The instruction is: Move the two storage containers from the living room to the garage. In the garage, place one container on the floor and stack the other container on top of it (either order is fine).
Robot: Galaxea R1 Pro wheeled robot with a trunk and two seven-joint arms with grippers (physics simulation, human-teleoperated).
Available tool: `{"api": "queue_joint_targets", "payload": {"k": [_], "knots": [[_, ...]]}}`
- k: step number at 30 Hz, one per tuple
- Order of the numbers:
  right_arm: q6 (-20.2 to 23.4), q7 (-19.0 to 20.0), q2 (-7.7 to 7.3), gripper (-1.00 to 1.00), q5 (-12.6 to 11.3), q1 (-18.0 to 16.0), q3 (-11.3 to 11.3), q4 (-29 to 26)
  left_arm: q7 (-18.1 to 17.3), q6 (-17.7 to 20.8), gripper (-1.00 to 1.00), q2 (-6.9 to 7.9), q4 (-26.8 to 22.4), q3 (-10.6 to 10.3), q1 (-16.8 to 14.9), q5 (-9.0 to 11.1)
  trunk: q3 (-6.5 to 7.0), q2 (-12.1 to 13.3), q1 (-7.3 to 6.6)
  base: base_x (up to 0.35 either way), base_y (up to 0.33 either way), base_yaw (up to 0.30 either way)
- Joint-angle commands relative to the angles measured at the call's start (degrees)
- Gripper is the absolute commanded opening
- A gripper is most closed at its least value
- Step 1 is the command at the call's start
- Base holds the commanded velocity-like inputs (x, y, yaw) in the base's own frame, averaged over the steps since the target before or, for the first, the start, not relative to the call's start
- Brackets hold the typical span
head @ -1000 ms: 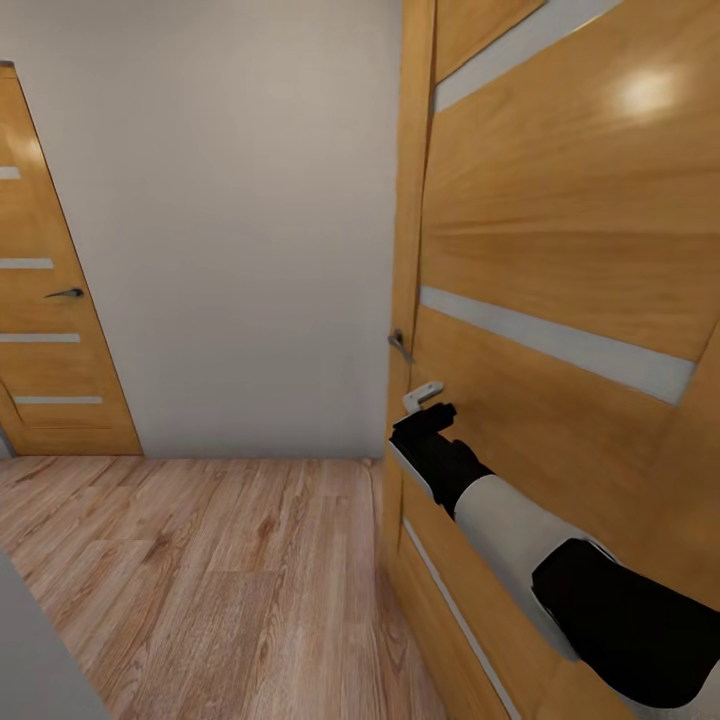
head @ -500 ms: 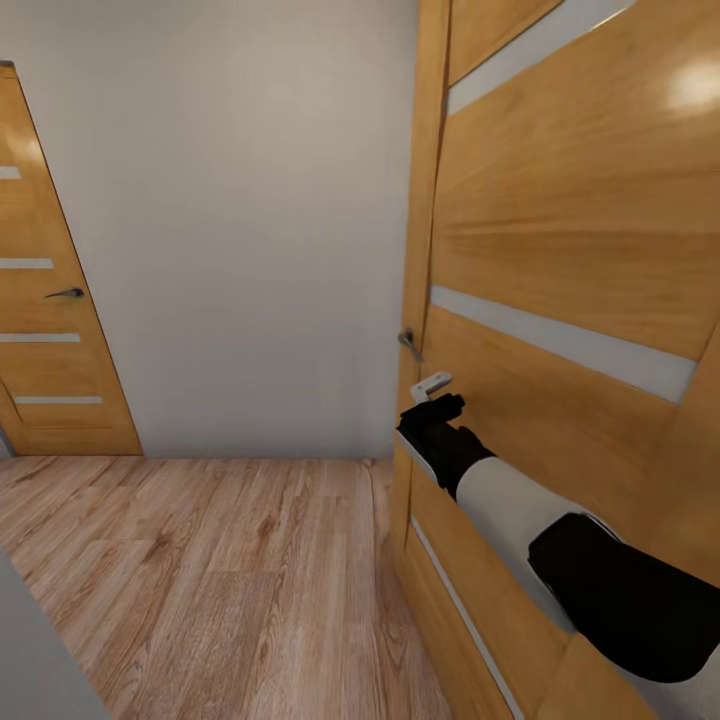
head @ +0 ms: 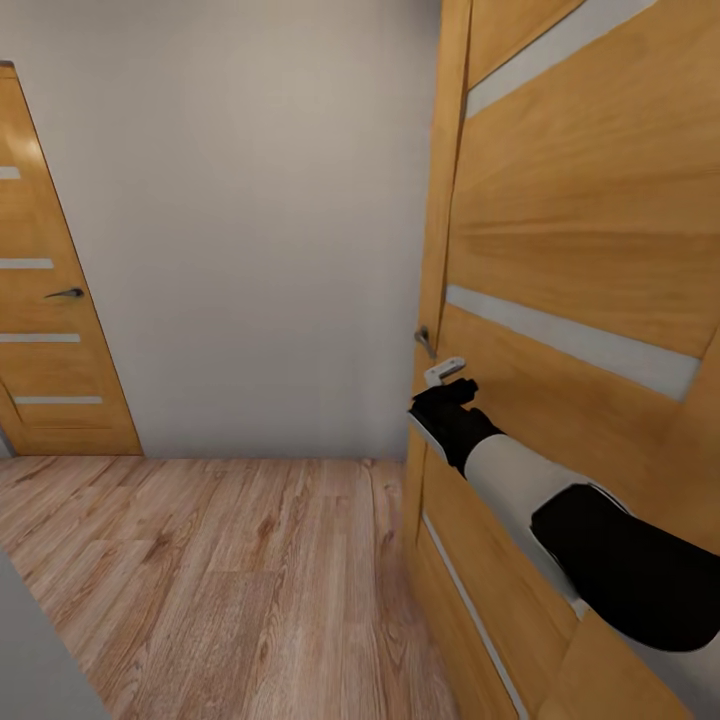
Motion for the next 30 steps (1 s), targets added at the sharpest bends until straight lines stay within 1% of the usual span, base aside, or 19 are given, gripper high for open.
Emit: {"api": "queue_joint_targets", "payload": {"k": [1,6,12,14,16,17,19,23,25,27,29,30], "knots": [[0.96,-0.63,-1.67,1.0,0.94,-0.29,0.64,-0.01,0.07,-0.02,1.0,-0.01,-0.05,0.0,0.01,0.6,-0.05,-0.03,0.0,0.0,0.0,0.0],[0.9,-0.62,-2.71,1.0,0.92,-0.5,0.59,0.03,0.07,-0.02,1.0,-0.01,-0.05,0.0,0.01,0.6,-0.05,-0.03,0.0,0.0,0.0,0.0],[0.06,-0.62,-2.18,1.0,1.0,-0.52,0.58,-0.31,0.07,-0.02,1.0,-0.01,-0.05,0.0,0.01,0.6,-0.05,-0.03,0.0,0.0,0.0,0.0],[-0.12,-0.59,-1.55,1.0,0.99,-0.52,0.56,-0.82,0.07,-0.02,1.0,-0.01,-0.05,0.0,0.01,0.6,-0.05,-0.03,0.0,0.0,0.0,0.0],[-0.19,-0.55,-0.57,1.0,0.61,-0.52,0.38,-1.44,0.07,-0.02,1.0,-0.01,-0.05,0.0,0.01,0.6,-0.05,-0.03,0.0,0.0,0.0,0.0],[-0.19,-0.54,-0.37,1.0,0.51,-0.52,0.28,-1.64,0.07,-0.02,1.0,-0.01,-0.05,0.0,0.01,0.6,-0.05,-0.03,0.0,0.0,0.0,0.0],[-0.13,-0.53,1.12,1.0,0.11,-0.52,-0.35,-3.71,0.07,-0.02,1.0,-0.01,-0.05,0.0,0.01,0.6,-0.05,-0.03,0.0,0.0,0.0,0.0],[-0.24,-0.23,1.12,1.0,-0.53,-0.38,-0.43,-4.3,0.08,-0.02,1.0,-0.01,-0.05,0.0,0.01,0.6,-0.05,-0.03,0.0,0.0,0.0,0.0],[-0.49,0.07,1.12,1.0,-1.84,-0.23,-0.44,-4.39,0.09,-0.02,1.0,-0.01,-0.05,0.0,0.01,0.6,-0.05,-0.03,0.0,0.0,0.0,0.0],[-1.43,1.16,1.12,1.0,-4.89,-0.02,-0.42,-4.43,0.14,-0.02,1.0,-0.01,-0.05,0.0,0.01,0.6,-0.05,-0.03,0.0,0.0,0.0,0.0],[-2.16,3.33,1.12,1.0,-7.19,0.1,-0.45,-4.44,0.15,-0.02,1.0,-0.04,-0.05,0.0,0.01,0.6,-0.05,-0.03,0.0,0.0,0.0,0.0],[-2.49,5.69,1.12,1.0,-8.12,0.14,-0.46,-4.45,0.16,-0.02,1.0,-0.05,-0.05,0.0,0.01,0.6,-0.05,-0.03,0.0,0.0,0.0,0.0]]}}
